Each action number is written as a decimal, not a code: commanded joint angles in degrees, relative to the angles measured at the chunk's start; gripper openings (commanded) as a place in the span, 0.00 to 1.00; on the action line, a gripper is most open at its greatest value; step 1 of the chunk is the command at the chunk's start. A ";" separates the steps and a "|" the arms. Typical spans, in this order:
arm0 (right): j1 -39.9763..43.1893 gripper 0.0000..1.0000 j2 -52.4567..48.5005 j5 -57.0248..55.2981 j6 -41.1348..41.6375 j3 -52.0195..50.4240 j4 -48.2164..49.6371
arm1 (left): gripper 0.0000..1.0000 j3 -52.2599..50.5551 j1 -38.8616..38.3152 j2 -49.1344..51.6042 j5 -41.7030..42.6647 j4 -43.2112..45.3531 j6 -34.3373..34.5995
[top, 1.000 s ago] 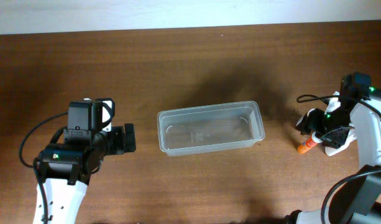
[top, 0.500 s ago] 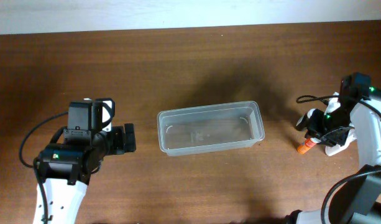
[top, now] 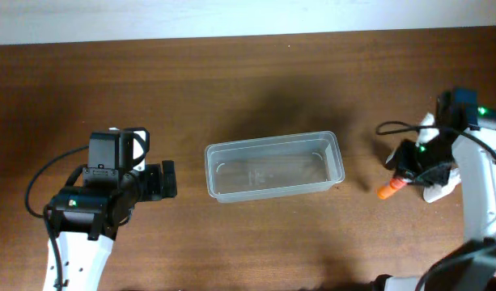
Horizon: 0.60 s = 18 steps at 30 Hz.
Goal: Pack container
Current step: 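Reach the right gripper to the orange-labelled tube and grasp it, then carry the orange tube into the container's right end and release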
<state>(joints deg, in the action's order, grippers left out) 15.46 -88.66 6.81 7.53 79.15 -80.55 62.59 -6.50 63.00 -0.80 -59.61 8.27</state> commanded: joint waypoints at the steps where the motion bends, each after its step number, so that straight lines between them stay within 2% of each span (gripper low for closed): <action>1: -5.97 0.23 2.45 0.26 -1.11 9.09 -3.34 | 0.99 1.11 0.28 0.00 0.66 -0.07 -1.07; 7: -15.87 0.23 2.45 0.07 -1.07 19.85 -5.70 | 0.99 1.11 0.28 -0.02 0.66 -0.07 -1.07; 18: -25.11 0.23 -3.45 0.04 -1.11 18.38 -1.70 | 0.99 1.11 0.28 0.00 0.66 -0.07 -1.05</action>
<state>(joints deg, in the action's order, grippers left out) -7.94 -89.32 6.81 7.01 98.50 -83.68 62.59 -6.50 63.00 -0.80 -59.61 8.10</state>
